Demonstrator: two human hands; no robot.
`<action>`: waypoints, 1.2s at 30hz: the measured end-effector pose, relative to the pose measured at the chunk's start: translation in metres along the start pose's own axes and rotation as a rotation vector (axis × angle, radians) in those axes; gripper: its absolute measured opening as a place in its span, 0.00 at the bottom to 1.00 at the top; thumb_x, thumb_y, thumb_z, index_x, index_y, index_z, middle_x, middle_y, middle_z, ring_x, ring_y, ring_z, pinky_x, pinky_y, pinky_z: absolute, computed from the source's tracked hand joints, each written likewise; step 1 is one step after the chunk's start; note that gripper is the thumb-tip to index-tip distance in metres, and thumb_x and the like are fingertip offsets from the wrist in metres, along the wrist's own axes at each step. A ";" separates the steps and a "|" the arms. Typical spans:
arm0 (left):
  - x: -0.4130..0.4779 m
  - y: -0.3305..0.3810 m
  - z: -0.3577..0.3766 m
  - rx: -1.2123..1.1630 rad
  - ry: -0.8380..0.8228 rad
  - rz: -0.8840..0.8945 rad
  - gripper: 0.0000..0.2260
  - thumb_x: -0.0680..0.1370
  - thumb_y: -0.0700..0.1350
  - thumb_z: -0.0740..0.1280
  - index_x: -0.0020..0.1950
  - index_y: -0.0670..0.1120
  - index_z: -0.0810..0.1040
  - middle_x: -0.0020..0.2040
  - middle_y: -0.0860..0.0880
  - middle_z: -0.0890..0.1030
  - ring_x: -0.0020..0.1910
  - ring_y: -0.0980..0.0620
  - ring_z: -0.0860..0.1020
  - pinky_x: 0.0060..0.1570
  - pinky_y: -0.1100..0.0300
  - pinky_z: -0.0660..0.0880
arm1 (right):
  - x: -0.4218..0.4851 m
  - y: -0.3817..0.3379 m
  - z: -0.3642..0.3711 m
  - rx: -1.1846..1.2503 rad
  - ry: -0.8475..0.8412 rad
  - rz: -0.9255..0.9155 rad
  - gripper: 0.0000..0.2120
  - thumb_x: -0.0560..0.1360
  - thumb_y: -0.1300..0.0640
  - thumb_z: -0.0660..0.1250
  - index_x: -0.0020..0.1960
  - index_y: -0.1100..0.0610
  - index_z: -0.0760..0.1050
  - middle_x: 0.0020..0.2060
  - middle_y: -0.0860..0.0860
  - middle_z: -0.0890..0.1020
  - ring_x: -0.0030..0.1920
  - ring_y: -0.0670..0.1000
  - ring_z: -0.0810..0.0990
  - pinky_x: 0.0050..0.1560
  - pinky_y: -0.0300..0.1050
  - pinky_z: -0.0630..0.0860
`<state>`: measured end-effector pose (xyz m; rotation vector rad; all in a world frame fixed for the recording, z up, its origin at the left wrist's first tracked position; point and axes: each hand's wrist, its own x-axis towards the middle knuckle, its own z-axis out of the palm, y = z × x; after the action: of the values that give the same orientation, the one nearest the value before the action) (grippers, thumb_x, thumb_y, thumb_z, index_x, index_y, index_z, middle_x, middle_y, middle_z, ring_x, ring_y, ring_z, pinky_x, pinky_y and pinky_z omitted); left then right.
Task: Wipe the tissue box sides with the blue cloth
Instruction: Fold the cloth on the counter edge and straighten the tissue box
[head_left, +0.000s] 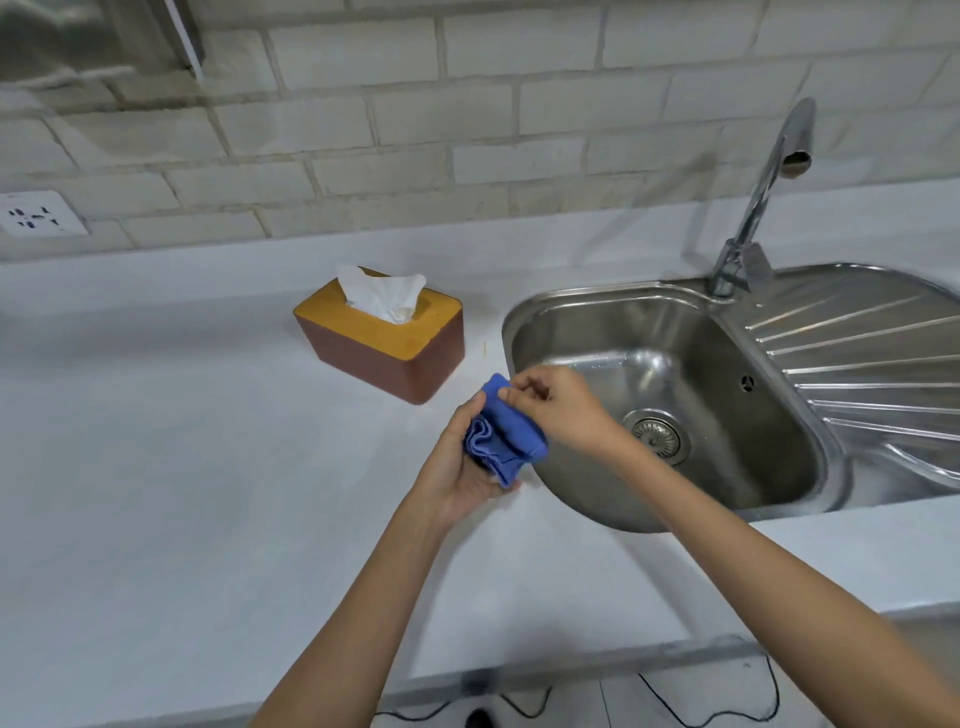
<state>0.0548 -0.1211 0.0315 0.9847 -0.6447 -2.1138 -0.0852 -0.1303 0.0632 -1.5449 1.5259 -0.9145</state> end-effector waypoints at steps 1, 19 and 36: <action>-0.001 -0.005 0.002 -0.024 -0.025 -0.001 0.18 0.76 0.53 0.62 0.60 0.44 0.77 0.53 0.43 0.81 0.47 0.47 0.81 0.41 0.56 0.79 | -0.004 0.000 -0.009 0.025 0.024 0.027 0.12 0.77 0.59 0.65 0.47 0.69 0.78 0.37 0.63 0.78 0.39 0.53 0.74 0.41 0.46 0.71; -0.026 -0.110 0.049 0.730 0.540 0.232 0.19 0.81 0.48 0.59 0.31 0.42 0.66 0.31 0.46 0.69 0.32 0.50 0.66 0.36 0.56 0.65 | -0.138 0.109 -0.110 0.370 0.096 0.593 0.07 0.79 0.59 0.61 0.53 0.61 0.75 0.39 0.53 0.79 0.36 0.50 0.78 0.34 0.42 0.74; -0.025 -0.146 0.059 1.427 0.736 0.344 0.13 0.78 0.48 0.64 0.57 0.41 0.76 0.58 0.41 0.76 0.57 0.42 0.75 0.50 0.51 0.74 | -0.158 0.141 -0.119 -0.380 0.230 0.484 0.11 0.71 0.54 0.71 0.49 0.57 0.75 0.42 0.52 0.77 0.41 0.55 0.75 0.45 0.45 0.72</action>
<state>-0.0377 -0.0024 -0.0221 1.9903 -1.7614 -0.6119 -0.2589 0.0243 -0.0060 -1.2477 2.2147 -0.5541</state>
